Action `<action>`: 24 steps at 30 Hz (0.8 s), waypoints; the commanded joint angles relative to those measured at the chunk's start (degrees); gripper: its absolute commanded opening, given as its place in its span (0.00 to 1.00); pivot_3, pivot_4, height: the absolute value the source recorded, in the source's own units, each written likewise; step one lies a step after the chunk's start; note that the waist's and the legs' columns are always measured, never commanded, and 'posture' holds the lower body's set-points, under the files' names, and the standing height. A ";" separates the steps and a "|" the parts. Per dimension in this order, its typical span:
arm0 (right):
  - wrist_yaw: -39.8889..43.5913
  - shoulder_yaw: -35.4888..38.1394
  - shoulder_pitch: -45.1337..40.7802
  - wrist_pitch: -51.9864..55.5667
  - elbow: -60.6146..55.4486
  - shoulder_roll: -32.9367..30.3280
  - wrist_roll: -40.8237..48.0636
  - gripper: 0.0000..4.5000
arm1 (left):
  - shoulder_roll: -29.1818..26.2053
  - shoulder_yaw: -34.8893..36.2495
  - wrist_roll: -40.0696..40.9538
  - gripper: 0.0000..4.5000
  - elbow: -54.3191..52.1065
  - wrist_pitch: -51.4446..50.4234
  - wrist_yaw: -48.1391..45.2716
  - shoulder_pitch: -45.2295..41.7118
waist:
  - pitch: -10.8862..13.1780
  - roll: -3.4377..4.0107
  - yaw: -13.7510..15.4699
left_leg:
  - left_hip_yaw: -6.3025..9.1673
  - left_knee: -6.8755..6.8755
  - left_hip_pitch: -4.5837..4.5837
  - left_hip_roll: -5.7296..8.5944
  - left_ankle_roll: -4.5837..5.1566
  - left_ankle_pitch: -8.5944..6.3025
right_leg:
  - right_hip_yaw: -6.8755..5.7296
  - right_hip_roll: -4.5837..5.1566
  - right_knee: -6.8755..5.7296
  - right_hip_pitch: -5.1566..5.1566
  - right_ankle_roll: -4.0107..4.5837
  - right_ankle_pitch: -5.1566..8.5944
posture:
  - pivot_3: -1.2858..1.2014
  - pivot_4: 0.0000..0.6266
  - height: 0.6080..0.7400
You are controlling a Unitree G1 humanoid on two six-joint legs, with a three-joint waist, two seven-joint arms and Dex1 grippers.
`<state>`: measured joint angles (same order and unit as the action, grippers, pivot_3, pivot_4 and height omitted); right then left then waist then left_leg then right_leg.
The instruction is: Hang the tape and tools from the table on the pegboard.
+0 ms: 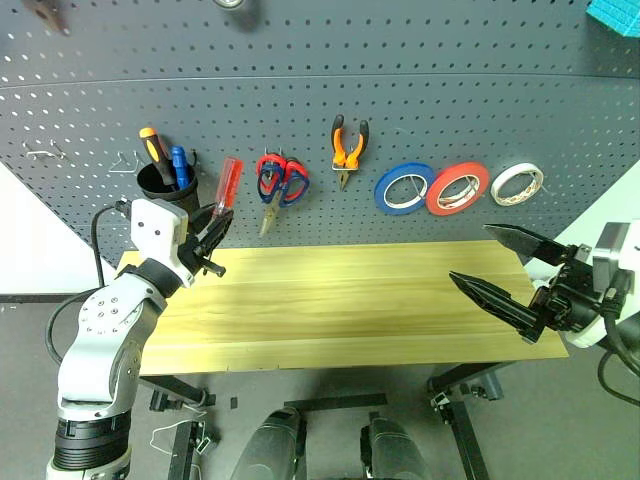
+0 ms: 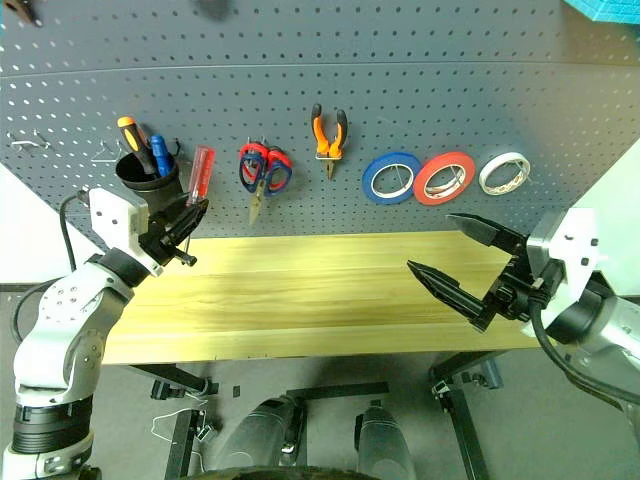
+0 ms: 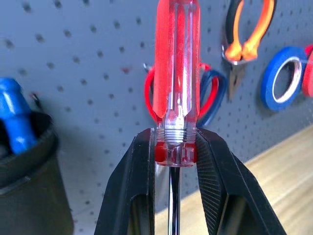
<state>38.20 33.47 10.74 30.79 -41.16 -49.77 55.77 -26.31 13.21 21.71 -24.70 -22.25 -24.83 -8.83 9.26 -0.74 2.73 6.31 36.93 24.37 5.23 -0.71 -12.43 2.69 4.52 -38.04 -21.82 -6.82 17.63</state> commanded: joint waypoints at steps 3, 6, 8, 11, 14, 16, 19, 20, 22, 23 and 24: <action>1.62 -0.97 -2.67 -2.51 1.80 0.75 -2.87 1.00 | 0.08 1.99 -2.15 0.18 1.31 6.15 1.81 -2.84 | -0.92 0.00 0.90 | 0.00 0.02 -0.13 0.00 0.00 0.00 | 0.00 0.00 0.05 0.15 0.00 0.00 | 0.56 0.07 1.00; 2.02 -1.93 -3.78 -3.13 2.63 1.19 -4.16 1.00 | 0.27 2.32 -4.43 0.18 4.00 9.98 3.90 -5.48 | -1.64 -0.06 1.44 | 0.00 0.00 -0.17 0.00 0.00 -0.01 | 0.00 -0.01 0.06 0.17 0.00 0.00 | 0.56 0.04 1.00; 2.45 -1.88 -4.66 -3.26 3.14 1.22 -4.49 1.00 | -0.17 3.21 -5.71 0.18 6.34 12.50 5.06 -7.88 | -2.12 -0.09 2.41 | 0.01 0.01 -0.21 0.00 0.00 0.00 | -0.02 -0.03 0.06 0.20 0.00 0.00 | 0.57 0.04 1.00; 3.29 -2.53 -6.13 -3.50 4.20 1.23 -5.26 1.00 | -0.44 3.79 -6.77 0.18 10.19 15.57 5.92 -11.64 | -2.76 -0.10 2.95 | 0.00 0.01 -0.39 0.00 -0.01 -0.01 | -0.01 -0.06 0.10 0.40 0.00 0.00 | 0.57 0.03 1.00; 3.47 -3.19 -7.33 -3.46 3.93 1.40 -5.10 1.00 | -0.36 3.71 -7.78 0.18 12.92 18.36 6.40 -14.01 | -3.00 -0.14 3.14 | 0.00 -0.02 -0.62 0.00 0.00 -0.04 | -0.02 -0.04 0.21 0.50 0.02 0.01 | 0.56 0.03 1.00; 3.33 -2.97 -7.43 -3.14 3.43 1.41 -4.72 1.00 | -0.40 3.69 -8.44 0.18 14.98 20.30 6.65 -15.49 | -3.13 -0.16 3.14 | 0.00 -0.05 -0.68 0.00 0.01 -0.05 | -0.01 -0.04 0.30 0.54 0.03 0.01 | 0.56 0.04 1.00; 3.39 -2.27 -6.53 -2.80 2.62 1.53 -4.24 1.00 | -0.46 3.42 -9.10 0.18 18.22 23.16 6.51 -17.90 | -3.15 -0.19 3.13 | 0.00 -0.06 -0.68 0.00 0.03 -0.06 | -0.01 -0.03 0.33 0.54 0.03 0.01 | 0.56 0.04 1.00; 3.33 -2.19 -6.38 -2.73 2.46 1.56 -4.13 1.00 | -0.43 3.26 -9.33 0.18 19.81 24.35 6.34 -19.00 | -3.15 -0.20 3.14 | 0.00 -0.06 -0.68 0.00 0.03 -0.06 | 0.00 -0.03 0.33 0.54 0.02 0.00 | 0.56 0.04 1.00; 2.86 -2.30 -6.55 -2.45 2.15 1.52 -3.81 1.00 | -0.22 2.79 -9.92 0.18 24.19 27.50 6.05 -21.90 | -3.16 -0.20 3.18 | 0.00 -0.06 -0.68 0.00 0.05 -0.06 | 0.00 -0.03 0.33 0.52 0.01 0.00 | 0.56 0.04 1.00; 2.72 -2.08 -6.40 -2.32 1.89 1.51 -3.56 1.00 | -0.14 2.60 -9.98 0.18 25.51 28.56 5.79 -22.79 | -3.17 -0.20 3.16 | 0.00 -0.06 -0.68 0.00 0.05 -0.06 | 0.00 -0.04 0.33 0.52 0.00 -0.01 | 0.55 0.05 1.00; 2.51 -2.13 -6.30 -2.18 1.66 1.54 -3.45 1.00 | 0.07 2.21 -10.23 0.18 27.81 30.29 5.47 -24.39 | -3.17 -0.20 3.12 | 0.00 -0.06 -0.68 0.00 0.05 -0.06 | 0.00 -0.04 0.33 0.52 0.00 -0.01 | 0.55 0.05 1.00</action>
<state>41.16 29.77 4.59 28.52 -37.43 -48.35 51.01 -26.04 15.75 11.95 1.41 4.40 -18.85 -30.63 6.09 -0.94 5.85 6.30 36.87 23.69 5.23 -0.65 -12.49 2.69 4.48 -37.72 -21.30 -6.82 17.62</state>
